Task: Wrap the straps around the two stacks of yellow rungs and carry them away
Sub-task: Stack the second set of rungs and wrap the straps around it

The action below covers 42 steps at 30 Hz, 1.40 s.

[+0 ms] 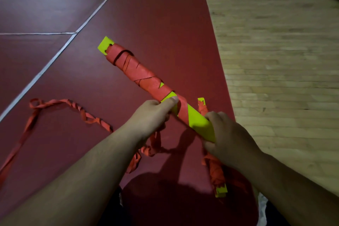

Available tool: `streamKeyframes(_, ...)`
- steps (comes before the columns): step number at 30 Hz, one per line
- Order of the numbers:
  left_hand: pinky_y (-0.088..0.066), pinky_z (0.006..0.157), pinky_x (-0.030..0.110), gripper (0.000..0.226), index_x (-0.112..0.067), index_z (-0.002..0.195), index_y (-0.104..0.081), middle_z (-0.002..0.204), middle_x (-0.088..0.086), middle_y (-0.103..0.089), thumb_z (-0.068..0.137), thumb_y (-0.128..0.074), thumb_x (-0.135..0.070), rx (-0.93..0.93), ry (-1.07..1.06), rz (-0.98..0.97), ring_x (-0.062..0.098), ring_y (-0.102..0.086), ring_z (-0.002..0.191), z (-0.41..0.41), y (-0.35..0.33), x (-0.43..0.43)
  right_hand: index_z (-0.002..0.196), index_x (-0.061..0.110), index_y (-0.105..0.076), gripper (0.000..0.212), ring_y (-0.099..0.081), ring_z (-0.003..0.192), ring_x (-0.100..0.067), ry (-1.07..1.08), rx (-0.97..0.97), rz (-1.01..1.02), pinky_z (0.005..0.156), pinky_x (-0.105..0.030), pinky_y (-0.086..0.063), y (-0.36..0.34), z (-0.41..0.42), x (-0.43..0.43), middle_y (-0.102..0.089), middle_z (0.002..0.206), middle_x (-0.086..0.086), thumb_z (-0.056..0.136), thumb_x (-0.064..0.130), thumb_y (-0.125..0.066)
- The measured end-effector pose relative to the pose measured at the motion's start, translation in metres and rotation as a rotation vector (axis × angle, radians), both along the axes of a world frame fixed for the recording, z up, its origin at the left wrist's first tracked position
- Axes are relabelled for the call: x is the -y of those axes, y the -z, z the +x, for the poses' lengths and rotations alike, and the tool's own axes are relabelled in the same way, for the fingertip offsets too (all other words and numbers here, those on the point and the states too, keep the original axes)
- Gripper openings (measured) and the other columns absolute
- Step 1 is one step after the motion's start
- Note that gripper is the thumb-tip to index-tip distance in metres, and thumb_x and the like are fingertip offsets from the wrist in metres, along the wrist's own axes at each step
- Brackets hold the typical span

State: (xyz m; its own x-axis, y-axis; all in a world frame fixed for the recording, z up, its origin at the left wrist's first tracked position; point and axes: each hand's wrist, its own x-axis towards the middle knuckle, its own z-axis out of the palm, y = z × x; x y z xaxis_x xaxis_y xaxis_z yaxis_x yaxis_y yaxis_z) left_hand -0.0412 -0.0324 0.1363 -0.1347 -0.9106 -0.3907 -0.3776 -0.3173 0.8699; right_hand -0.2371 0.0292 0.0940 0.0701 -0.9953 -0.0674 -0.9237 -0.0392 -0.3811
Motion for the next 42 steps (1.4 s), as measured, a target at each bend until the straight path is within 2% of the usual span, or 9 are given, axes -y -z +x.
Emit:
streamKeyframes(7,-0.043,0.065,0.034,0.072,-0.012,0.079,-0.063,0.069,0.005,-0.054,0.080,-0.049,-0.082,-0.111,-0.306,0.176,0.022,-0.045,0.057,-0.003,0.005,0.001,0.134,0.028,-0.039,0.061,-0.063,0.101,-0.036,-0.047,-0.085,-0.127,0.074,-0.043,-0.052,-0.001,0.010,-0.003,-0.060,0.121,0.001,0.085,0.046,-0.069)
streamKeyframes(12,-0.039,0.059,0.028,0.058,-0.014,0.077,-0.062,0.068,0.002,-0.054,0.089,-0.051,-0.071,-0.158,-0.379,0.166,0.020,-0.045,0.054,-0.002,0.015,0.004,0.138,0.027,-0.043,0.064,-0.062,0.103,-0.034,-0.073,-0.054,-0.146,0.074,-0.040,-0.050,0.001,0.009,-0.001,-0.060,0.126,0.002,0.083,0.043,-0.072)
streamKeyframes(15,-0.043,0.068,0.036,0.057,-0.012,0.075,-0.063,0.058,0.000,-0.055,0.090,-0.054,-0.066,-0.189,-0.362,0.059,0.019,-0.048,0.048,0.001,0.014,0.006,0.131,0.030,-0.049,0.058,-0.061,0.096,-0.020,-0.123,0.131,-0.143,0.070,-0.030,-0.043,-0.001,0.003,0.001,-0.062,0.117,0.007,0.080,0.034,-0.075)
streamKeyframes(18,-0.036,0.070,0.042,0.051,-0.018,0.071,-0.059,0.058,0.002,-0.048,0.092,-0.053,-0.065,-0.265,-0.250,-0.043,0.019,-0.041,0.055,0.004,0.012,0.006,0.125,0.038,-0.050,0.057,-0.062,0.086,-0.004,-0.123,0.362,0.138,0.071,-0.017,-0.046,-0.010,-0.006,0.006,-0.067,0.102,0.012,0.077,0.034,-0.081)
streamKeyframes(20,-0.028,0.072,0.044,0.052,-0.024,0.064,-0.055,0.061,0.003,-0.042,0.091,-0.051,-0.068,-0.343,-0.122,-0.068,0.020,-0.034,0.061,0.004,0.011,0.003,0.121,0.032,-0.056,0.051,-0.070,0.088,-0.016,-0.093,0.576,0.427,0.082,-0.033,-0.054,-0.015,-0.014,0.009,-0.074,0.096,0.002,0.077,0.030,-0.084)
streamKeyframes(23,-0.030,0.065,0.041,0.056,-0.020,0.062,-0.050,0.060,0.003,-0.041,0.091,-0.047,-0.068,-0.369,0.042,-0.107,0.019,-0.036,0.057,0.005,0.010,0.003,0.114,0.017,-0.063,0.048,-0.071,0.079,-0.037,-0.074,0.848,0.656,0.077,-0.051,-0.057,-0.017,-0.021,0.008,-0.075,0.091,-0.015,0.071,0.023,-0.084)
streamKeyframes(27,-0.038,0.058,0.023,0.061,-0.009,0.078,-0.060,0.065,0.004,-0.054,0.088,-0.042,-0.067,-0.180,0.118,-0.147,0.016,-0.050,0.060,0.010,0.004,0.007,0.101,0.020,-0.070,0.041,-0.072,0.078,-0.030,-0.012,0.646,0.403,0.075,-0.050,-0.058,-0.010,-0.015,0.008,-0.074,0.087,-0.010,0.064,0.030,-0.085)
streamKeyframes(34,-0.046,0.063,0.031,0.066,-0.003,0.080,-0.067,0.065,0.005,-0.062,0.087,-0.054,-0.067,0.016,0.144,-0.142,0.019,-0.057,0.060,0.013,0.009,0.011,0.088,0.022,-0.064,0.030,-0.064,0.071,-0.021,0.094,0.350,0.148,0.062,-0.039,-0.052,-0.007,-0.009,0.006,-0.068,0.076,0.001,0.067,0.035,-0.081)
streamKeyframes(42,-0.039,0.055,0.035,0.058,-0.008,0.080,-0.061,0.059,0.004,-0.054,0.088,-0.059,-0.066,-0.006,0.058,0.035,0.022,-0.050,0.051,0.011,0.014,0.006,0.114,0.031,-0.048,0.050,-0.064,0.095,-0.029,0.114,-0.101,-0.032,0.064,-0.033,-0.041,-0.012,-0.007,0.004,-0.063,0.096,0.003,0.079,0.062,-0.065)
